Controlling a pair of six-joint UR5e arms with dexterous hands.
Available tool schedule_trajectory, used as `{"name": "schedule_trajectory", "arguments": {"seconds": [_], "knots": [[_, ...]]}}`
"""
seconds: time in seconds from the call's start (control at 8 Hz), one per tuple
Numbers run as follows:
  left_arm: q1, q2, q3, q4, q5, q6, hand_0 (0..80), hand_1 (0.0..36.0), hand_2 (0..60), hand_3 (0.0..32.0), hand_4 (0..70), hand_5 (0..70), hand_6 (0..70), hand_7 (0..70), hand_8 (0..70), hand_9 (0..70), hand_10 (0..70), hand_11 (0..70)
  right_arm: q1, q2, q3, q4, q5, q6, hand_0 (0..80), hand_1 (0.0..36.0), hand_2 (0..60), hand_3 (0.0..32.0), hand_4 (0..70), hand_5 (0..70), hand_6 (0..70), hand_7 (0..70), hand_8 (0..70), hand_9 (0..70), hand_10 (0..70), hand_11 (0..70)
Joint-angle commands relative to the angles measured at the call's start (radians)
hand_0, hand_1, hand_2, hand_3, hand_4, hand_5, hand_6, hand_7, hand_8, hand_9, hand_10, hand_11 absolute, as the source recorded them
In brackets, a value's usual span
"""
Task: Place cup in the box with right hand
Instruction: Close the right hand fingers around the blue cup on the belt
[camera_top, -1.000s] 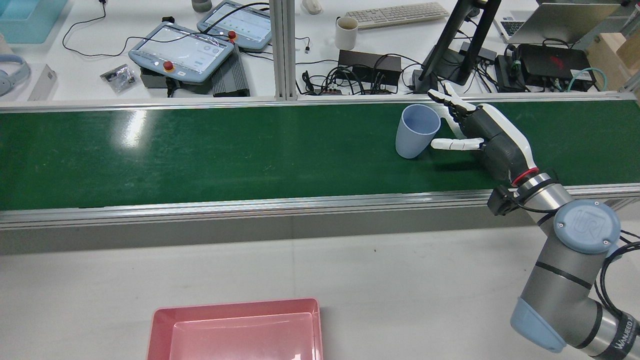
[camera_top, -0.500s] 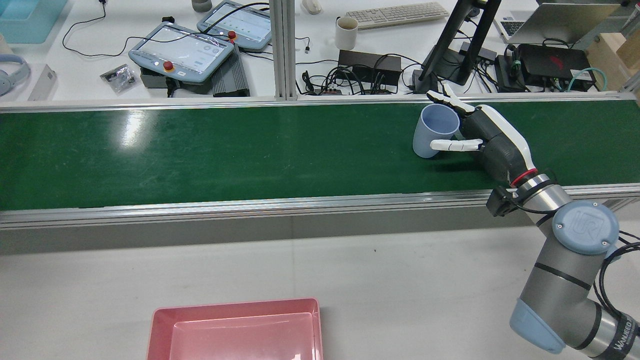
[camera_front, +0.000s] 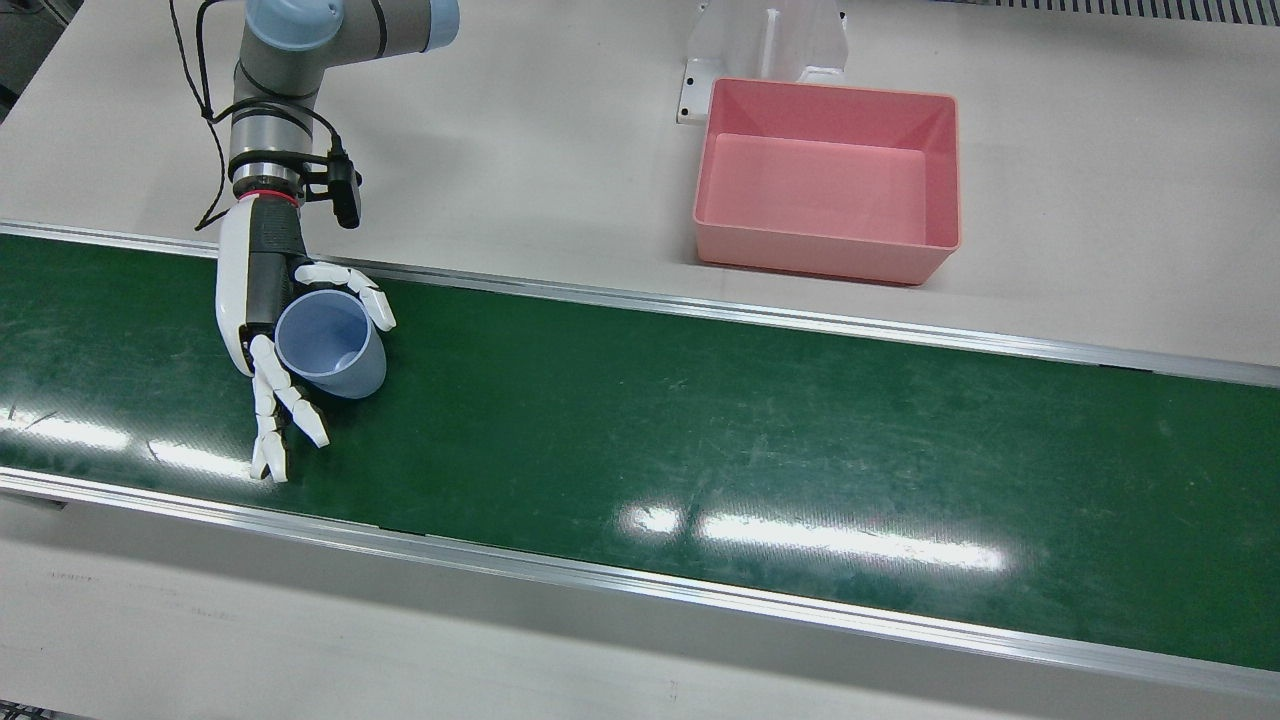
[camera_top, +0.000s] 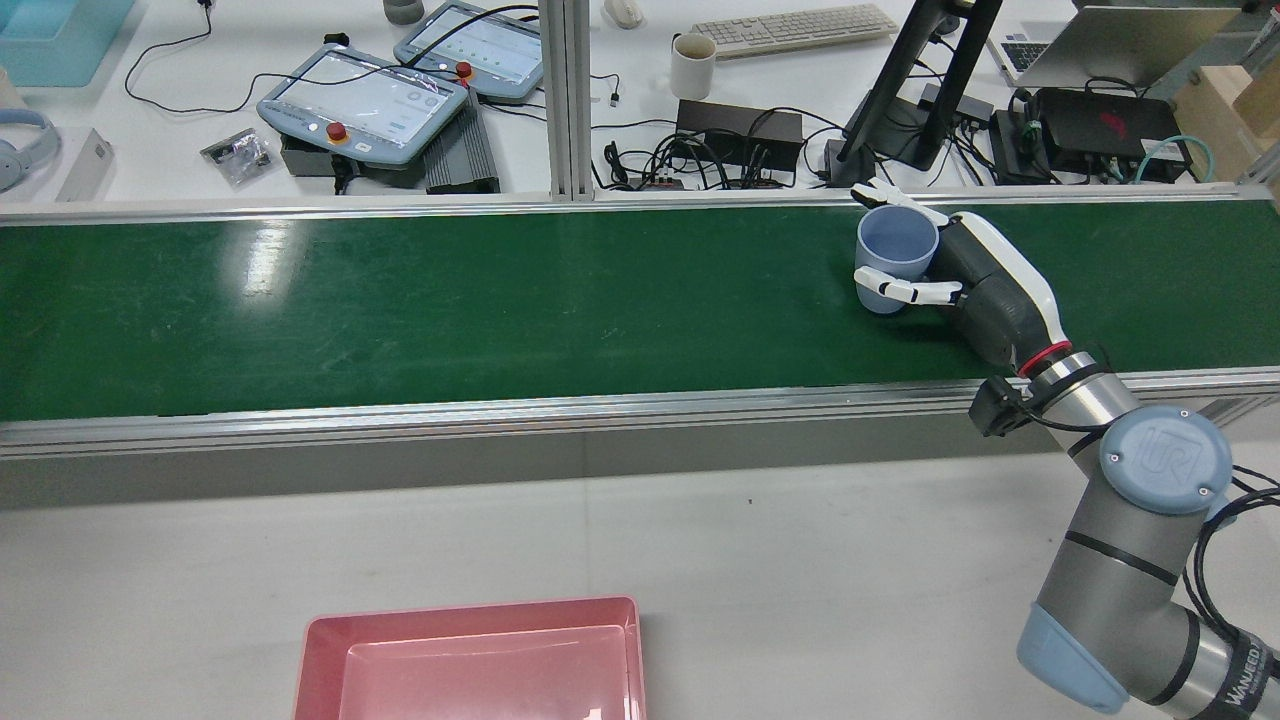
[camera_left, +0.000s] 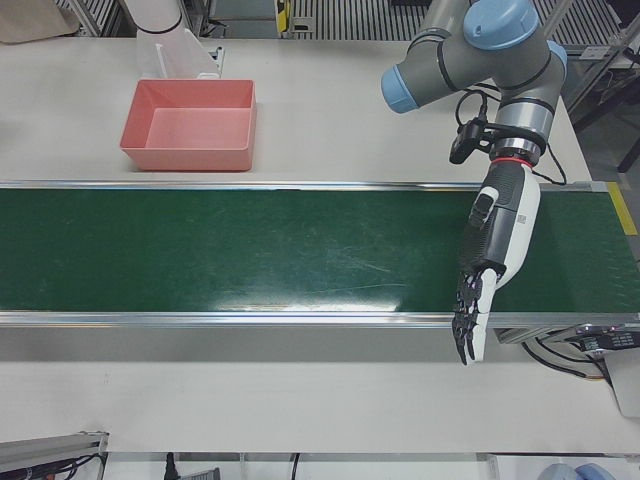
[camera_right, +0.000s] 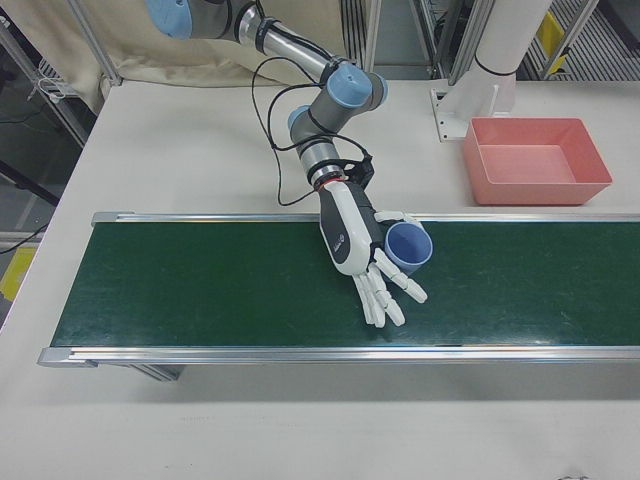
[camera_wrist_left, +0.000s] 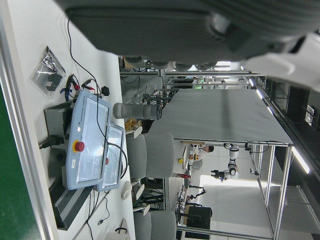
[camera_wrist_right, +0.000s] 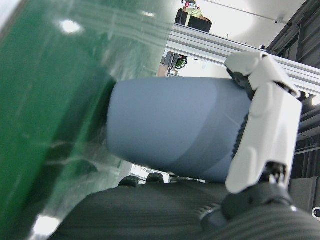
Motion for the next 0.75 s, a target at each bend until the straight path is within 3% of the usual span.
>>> {"name": "schedule_trajectory", "arguments": {"seconds": [0.0,0.12,0.25,0.38,0.62], "knots": [[0.0,0.0,0.0,0.001,0.0,0.0,0.0,0.0,0.0,0.0,0.0,0.0,0.0,0.0,0.0,0.0,0.0,0.0,-0.003,0.002,0.012,-0.002,0.007,0.001,46.4,36.0,60.0,0.0,15.8,9.8,14.4,53.2,22.9,40.1,5.3,10.1],[0.0,0.0,0.0,0.001,0.0,0.0,0.0,0.0,0.0,0.0,0.0,0.0,0.0,0.0,0.0,0.0,0.0,0.0,-0.002,0.002,0.027,-0.002,0.007,0.004,46.9,36.0,60.0,0.0,31.9,11.6,20.1,70.0,34.7,56.4,15.5,24.7],[0.0,0.0,0.0,-0.001,0.0,0.0,0.0,0.0,0.0,0.0,0.0,0.0,0.0,0.0,0.0,0.0,0.0,0.0,0.0,0.002,0.05,0.0,0.019,0.004,48.5,36.0,60.0,0.0,33.9,12.9,22.1,70.0,39.2,62.1,19.8,31.0],[0.0,0.0,0.0,-0.001,0.0,0.0,0.0,0.0,0.0,0.0,0.0,0.0,0.0,0.0,0.0,0.0,0.0,0.0,0.0,0.002,0.085,0.0,0.028,0.004,51.4,36.0,60.0,0.0,32.0,14.2,23.3,70.0,42.1,66.0,22.0,34.5],[0.0,0.0,0.0,0.001,0.0,0.0,0.0,0.0,0.0,0.0,0.0,0.0,0.0,0.0,0.0,0.0,0.0,0.0,0.0,0.01,0.164,0.001,0.03,-0.004,49.3,36.0,60.0,0.0,15.8,15.5,24.3,70.0,49.6,70.0,23.6,36.6]]}}
